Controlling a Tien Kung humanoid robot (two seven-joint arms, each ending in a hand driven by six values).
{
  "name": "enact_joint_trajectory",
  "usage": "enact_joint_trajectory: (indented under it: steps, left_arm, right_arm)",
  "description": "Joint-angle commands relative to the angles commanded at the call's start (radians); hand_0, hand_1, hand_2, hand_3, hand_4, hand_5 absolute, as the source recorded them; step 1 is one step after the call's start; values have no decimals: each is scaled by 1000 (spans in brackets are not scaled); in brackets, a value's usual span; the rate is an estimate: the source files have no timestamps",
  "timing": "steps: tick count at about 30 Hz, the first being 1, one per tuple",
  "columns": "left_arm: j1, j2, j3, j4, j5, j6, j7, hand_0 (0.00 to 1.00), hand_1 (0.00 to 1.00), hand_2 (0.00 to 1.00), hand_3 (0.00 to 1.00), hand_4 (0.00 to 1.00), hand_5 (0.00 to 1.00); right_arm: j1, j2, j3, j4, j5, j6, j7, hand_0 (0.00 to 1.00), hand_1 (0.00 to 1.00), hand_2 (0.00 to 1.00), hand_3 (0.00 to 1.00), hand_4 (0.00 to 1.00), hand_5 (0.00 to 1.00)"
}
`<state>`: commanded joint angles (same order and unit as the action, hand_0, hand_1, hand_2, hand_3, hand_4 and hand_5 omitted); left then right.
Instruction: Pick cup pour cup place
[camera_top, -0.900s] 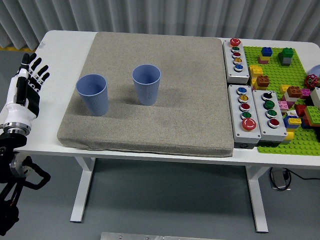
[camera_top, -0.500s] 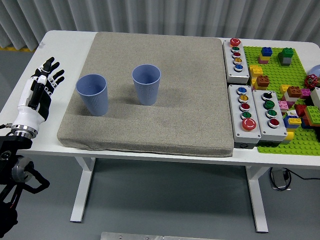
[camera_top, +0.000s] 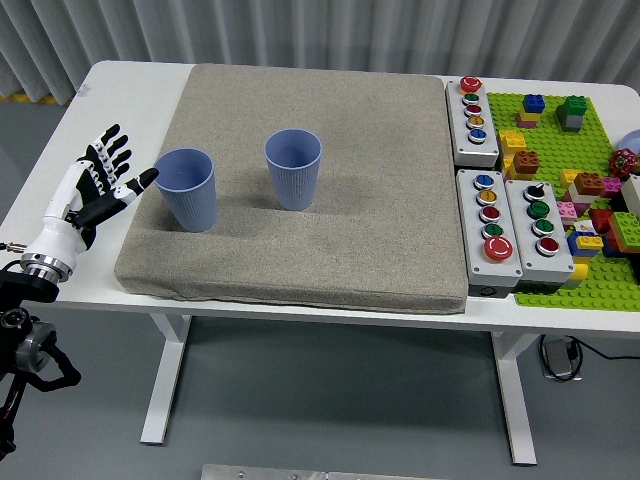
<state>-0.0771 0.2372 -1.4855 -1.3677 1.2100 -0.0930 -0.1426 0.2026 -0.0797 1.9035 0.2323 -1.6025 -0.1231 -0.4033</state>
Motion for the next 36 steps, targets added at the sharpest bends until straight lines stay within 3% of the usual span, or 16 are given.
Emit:
enact_joint_trajectory:
  steps: [9, 15, 25, 36]
  left_arm:
    - [5, 2, 25, -1, 31, 10, 0, 981, 975, 998, 998, 956, 317]
    - [-9, -7, 38, 29, 35, 22, -2, 979, 970, 998, 998, 957, 319]
    - [-12, -4, 77, 60, 150, 48, -8, 978, 969, 998, 998, 958, 317]
    - [-41, 1, 103, 86, 177, 66, -10, 976, 967, 998, 998, 952, 312]
  right_arm:
    - [0, 1, 3, 0, -7, 1, -2, 695, 675, 611, 613, 2, 339]
    - [2, 1, 1, 0, -3, 0, -2, 695, 674, 611, 613, 2, 337]
    - [-1, 2, -2, 0, -2, 0, -3, 695, 674, 609, 612, 2, 336]
    - [-3, 2, -4, 0, 0, 1, -3, 695, 674, 609, 612, 2, 338]
